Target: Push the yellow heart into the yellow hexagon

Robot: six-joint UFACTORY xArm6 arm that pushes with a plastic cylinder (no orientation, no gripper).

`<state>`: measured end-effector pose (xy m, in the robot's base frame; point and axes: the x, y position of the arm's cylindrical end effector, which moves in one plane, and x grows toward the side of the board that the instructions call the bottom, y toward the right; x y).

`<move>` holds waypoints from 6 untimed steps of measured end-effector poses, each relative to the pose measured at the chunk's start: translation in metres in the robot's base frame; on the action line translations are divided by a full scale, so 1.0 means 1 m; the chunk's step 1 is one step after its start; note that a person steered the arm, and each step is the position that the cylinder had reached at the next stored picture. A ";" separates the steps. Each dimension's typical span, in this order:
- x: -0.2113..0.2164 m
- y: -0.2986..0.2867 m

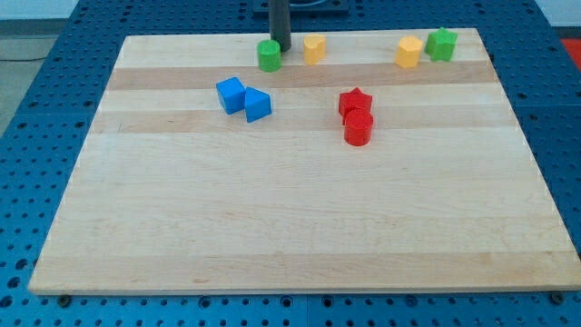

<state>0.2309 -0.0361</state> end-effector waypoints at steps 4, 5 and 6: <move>0.004 0.170; 0.004 0.172; -0.008 0.173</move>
